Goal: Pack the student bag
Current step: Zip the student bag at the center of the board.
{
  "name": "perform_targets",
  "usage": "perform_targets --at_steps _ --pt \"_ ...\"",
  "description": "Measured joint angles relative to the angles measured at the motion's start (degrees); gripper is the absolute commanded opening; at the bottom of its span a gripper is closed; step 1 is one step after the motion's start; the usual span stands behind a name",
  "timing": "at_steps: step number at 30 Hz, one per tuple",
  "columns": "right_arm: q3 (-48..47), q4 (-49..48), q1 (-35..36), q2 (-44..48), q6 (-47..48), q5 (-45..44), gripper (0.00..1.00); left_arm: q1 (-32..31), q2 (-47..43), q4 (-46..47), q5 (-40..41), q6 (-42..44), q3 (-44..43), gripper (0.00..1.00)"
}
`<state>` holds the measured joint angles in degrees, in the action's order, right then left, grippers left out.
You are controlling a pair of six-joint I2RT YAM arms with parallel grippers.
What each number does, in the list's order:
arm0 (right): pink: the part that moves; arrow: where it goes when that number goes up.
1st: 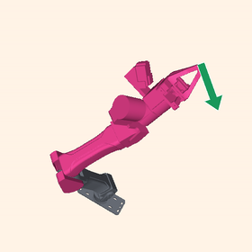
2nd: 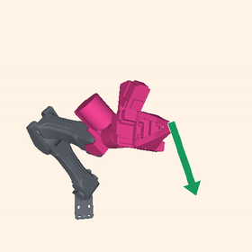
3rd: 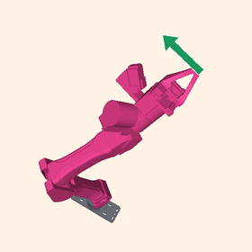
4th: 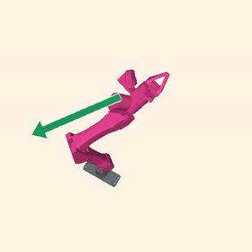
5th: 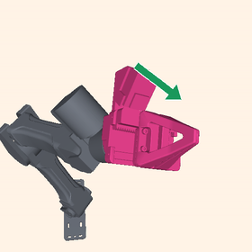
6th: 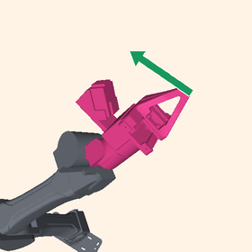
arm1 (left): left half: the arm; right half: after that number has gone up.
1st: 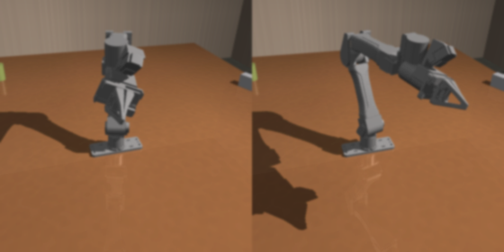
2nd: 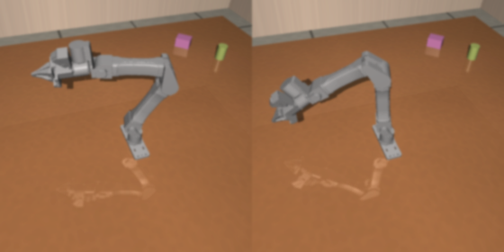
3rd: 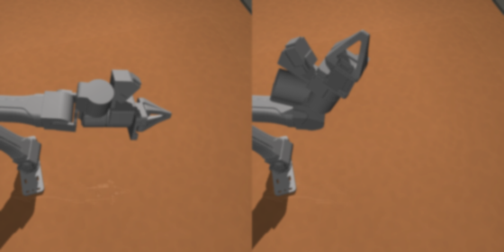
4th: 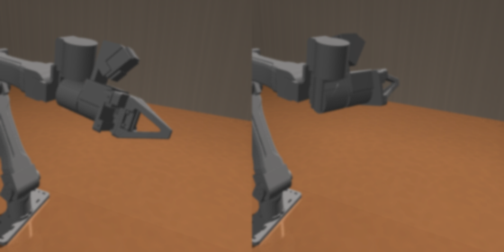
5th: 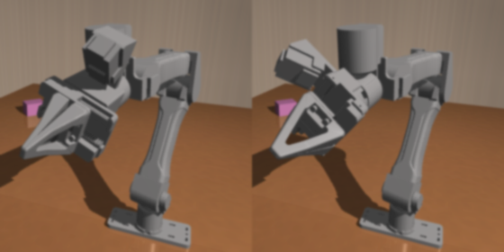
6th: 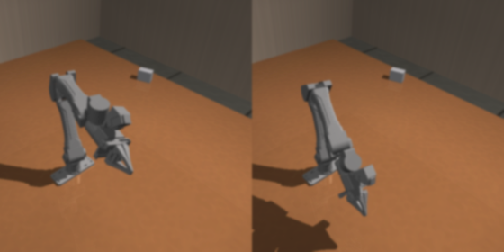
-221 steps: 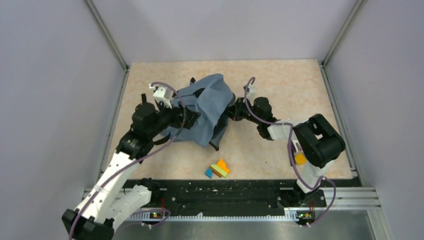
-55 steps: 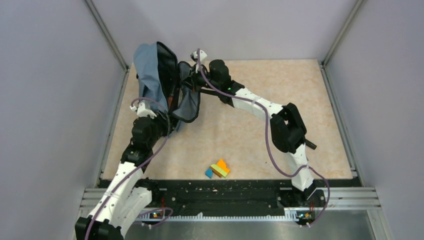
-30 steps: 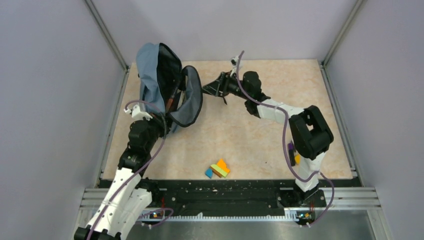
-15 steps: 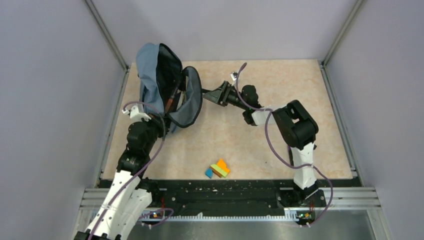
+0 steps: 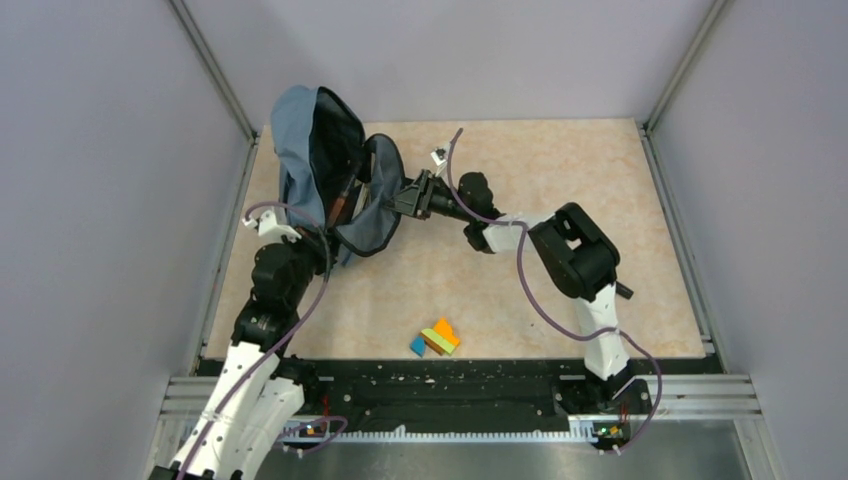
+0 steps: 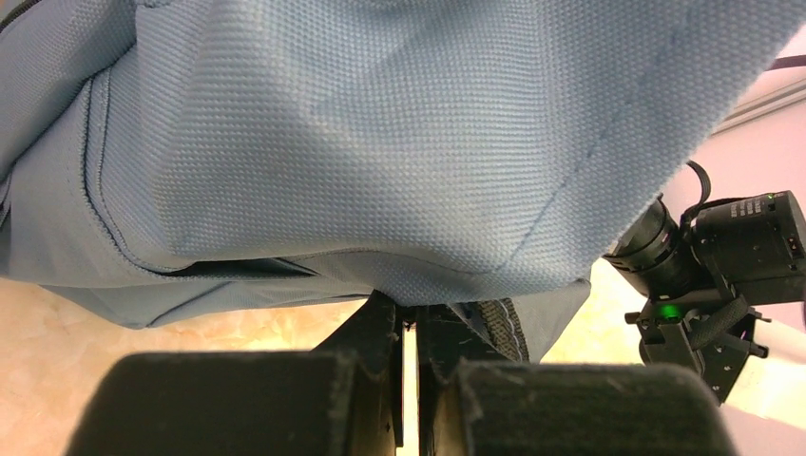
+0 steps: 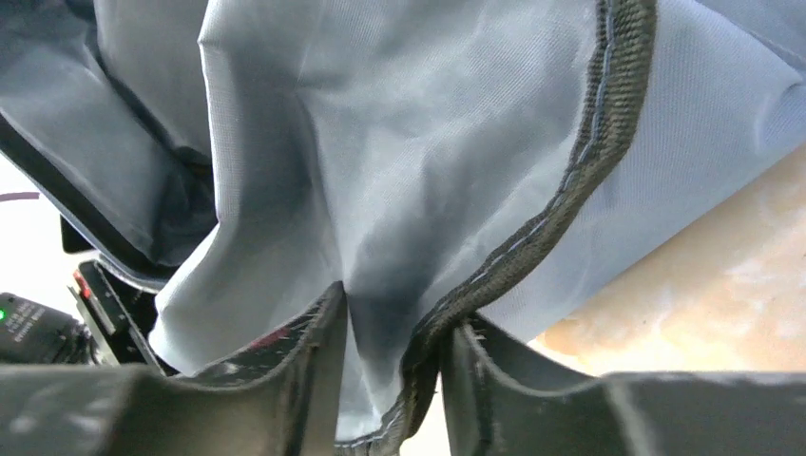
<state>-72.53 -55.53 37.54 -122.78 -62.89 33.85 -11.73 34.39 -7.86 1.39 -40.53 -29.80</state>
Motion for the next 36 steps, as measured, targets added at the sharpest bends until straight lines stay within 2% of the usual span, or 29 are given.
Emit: perform_targets --at_steps 1,3,9,15,21,27,28,30,33,36 --pt "0.0 -0.2 0.17 0.02 -0.09 0.22 0.13 0.0 -0.2 -0.04 0.02 0.22 -0.02 0.0" --pt "0.0 -0.22 0.15 0.0 -0.52 0.28 0.0 0.0 -0.92 -0.35 0.0 1.01 -0.13 0.0" --pt "1.2 1.53 0.11 2.16 -0.74 -0.02 0.0 0.04 -2.23 -3.3 -1.07 4.98 -3.19 0.0" --pt "1.88 9.25 -0.11 10.73 3.69 -1.4 0.0 0.07 -0.81 -8.81 -2.01 9.49 -11.3 0.0" --pt "-7.63 19.32 -0.37 13.88 10.14 -1.29 0.0 0.09 3.17 -12.2 -2.38 13.46 -21.0 0.0" --pt "-8.31 27.43 -1.22 18.14 16.15 -2.71 0.01 0.15 6.16 -13.92 -7.08 16.17 -26.34 0.0" --pt "-6.97 28.22 -1.25 19.47 17.05 -3.34 0.02 0.15 6.27 -14.1 -8.61 16.46 -26.29 0.0" --pt "-2.95 29.4 -1.36 22.71 18.88 -4.94 0.11 0.15 6.21 -13.79 -11.78 16.72 -25.2 0.0" --pt "3.41 29.7 -1.33 26.99 20.33 -6.43 0.3 0.15 5.33 -12.11 -16.39 16.98 -21.68 0.0" --pt "8.17 29.79 -1.33 30.21 21.27 -7.74 0.35 0.13 4.13 -10.69 -20.33 17.14 -18.43 0.0"
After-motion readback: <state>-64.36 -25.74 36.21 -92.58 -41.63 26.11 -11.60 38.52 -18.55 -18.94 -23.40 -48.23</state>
